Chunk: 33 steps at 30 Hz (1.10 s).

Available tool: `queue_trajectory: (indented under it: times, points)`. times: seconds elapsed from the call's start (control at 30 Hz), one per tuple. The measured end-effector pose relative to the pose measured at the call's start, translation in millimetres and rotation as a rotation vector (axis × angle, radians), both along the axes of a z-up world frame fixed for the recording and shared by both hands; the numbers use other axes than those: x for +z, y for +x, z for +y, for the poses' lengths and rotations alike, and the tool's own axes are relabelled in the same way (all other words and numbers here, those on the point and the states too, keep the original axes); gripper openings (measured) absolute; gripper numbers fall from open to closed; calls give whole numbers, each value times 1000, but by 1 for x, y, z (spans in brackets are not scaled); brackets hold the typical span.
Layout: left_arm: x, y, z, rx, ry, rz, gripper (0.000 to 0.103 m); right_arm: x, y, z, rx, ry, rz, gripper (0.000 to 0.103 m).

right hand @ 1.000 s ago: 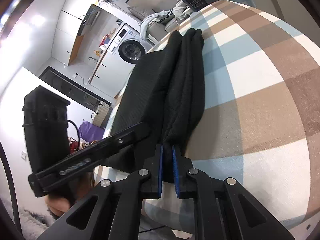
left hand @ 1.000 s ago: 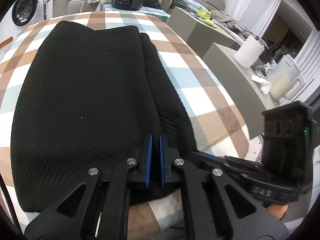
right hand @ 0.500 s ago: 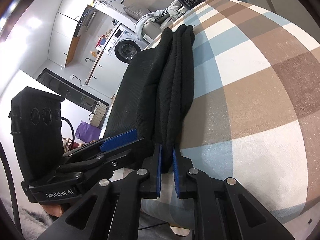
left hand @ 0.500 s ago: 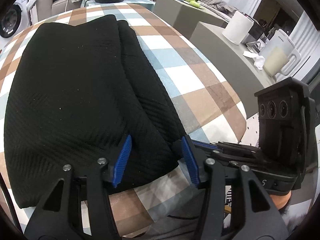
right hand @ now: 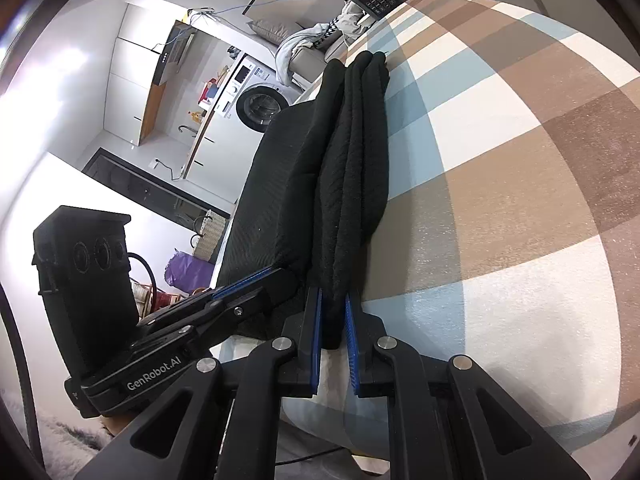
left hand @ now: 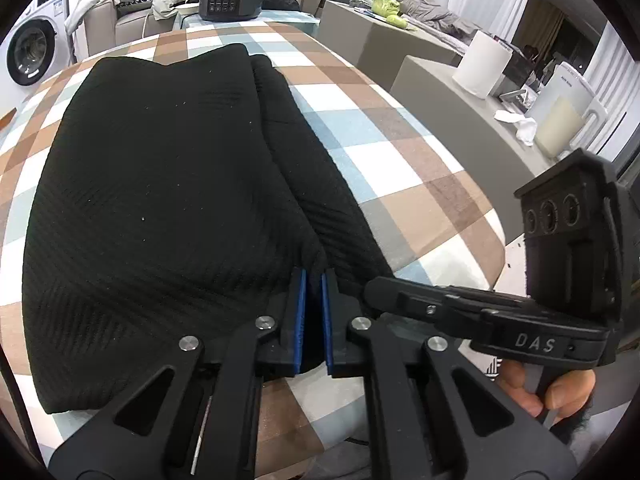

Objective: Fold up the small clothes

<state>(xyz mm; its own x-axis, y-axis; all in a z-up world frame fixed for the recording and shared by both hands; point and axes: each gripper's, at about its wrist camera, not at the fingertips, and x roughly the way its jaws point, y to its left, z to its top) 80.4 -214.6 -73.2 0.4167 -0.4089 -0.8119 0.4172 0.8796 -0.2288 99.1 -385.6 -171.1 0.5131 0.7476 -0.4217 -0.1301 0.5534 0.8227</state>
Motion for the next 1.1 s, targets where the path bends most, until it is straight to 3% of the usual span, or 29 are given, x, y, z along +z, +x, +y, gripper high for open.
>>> queue_trajectory:
  times: [0.23,0.4,0.57,0.8,0.93,1.0,1.1]
  points:
    - [2,7,15,11,-142,61,2,7,4,6,7,-18,-33,11]
    - [3,6,17,13,-156,63,1,17,8,14,33,-18,-80,11]
    - [-2,10,25,25,-203,100,1,5,14,14,39,-23,-22,11]
    - [0,10,20,3,-205,93,1,5,16,18,60,-55,-20,11]
    - [-9,14,19,-16,-206,153,2,10,14,6,-4,-80,1,24]
    - [-8,12,18,-29,-199,137,4,14,12,-5,-52,-63,-5,24]
    - [-2,4,17,-66,-197,110,18,24,16,-9,-84,-70,-19,29]
